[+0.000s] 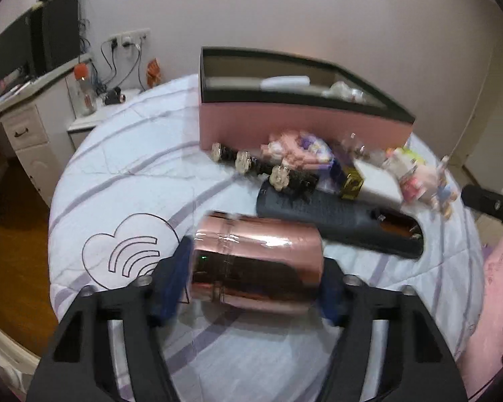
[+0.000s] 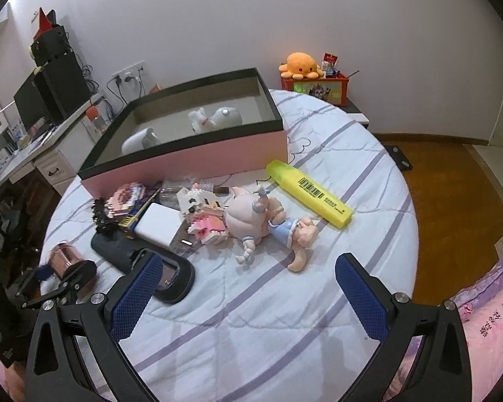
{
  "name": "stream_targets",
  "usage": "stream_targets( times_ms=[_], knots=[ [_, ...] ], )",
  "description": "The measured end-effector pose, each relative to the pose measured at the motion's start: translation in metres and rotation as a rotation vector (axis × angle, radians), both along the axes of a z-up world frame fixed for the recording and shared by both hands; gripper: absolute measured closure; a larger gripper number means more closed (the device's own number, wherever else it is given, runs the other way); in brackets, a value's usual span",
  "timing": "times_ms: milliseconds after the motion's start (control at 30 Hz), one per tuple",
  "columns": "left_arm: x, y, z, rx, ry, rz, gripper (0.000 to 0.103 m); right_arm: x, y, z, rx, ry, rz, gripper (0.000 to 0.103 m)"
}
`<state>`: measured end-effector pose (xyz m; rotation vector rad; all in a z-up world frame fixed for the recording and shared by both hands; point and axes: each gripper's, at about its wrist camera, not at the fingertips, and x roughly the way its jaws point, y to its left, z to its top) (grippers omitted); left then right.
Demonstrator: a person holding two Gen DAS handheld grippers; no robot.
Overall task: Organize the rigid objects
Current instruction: 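Grasp the rose-gold canister with the left gripper while the right grasps the doll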
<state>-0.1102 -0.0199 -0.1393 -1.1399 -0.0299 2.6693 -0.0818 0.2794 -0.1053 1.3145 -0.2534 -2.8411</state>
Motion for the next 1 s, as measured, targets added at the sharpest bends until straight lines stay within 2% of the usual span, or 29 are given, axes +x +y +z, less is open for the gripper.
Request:
stream_targets(
  times_ms=[33,167,333,567,800,1000],
  knots=[
    [0.001,0.002,-0.001,-0.020,0.021,-0.003,0.048,-0.004,0.001,-0.002,0.001,-0.002,-0.001,0.000],
    [-0.001,0.001,-0.003,0.026,0.023,-0.006,0.048,-0.018,0.010,-0.009,0.000,-0.006,-0.025,0.000],
    [0.002,0.000,-0.002,0.008,0.030,0.025,0.048,-0.034,0.018,-0.018,0.001,-0.019,-0.029,0.001],
    [-0.008,-0.004,0.006,-0.014,0.025,0.053,0.048,-0.050,0.018,-0.030,-0.011,-0.048,0.001,0.023],
    [-0.014,0.001,0.010,-0.008,0.026,0.047,0.048,-0.057,0.015,-0.031,0.023,-0.042,0.067,0.024],
    [-0.013,-0.001,0.018,-0.007,0.034,0.052,0.048,-0.052,0.017,-0.027,-0.017,-0.041,0.081,0.024]
  ],
)
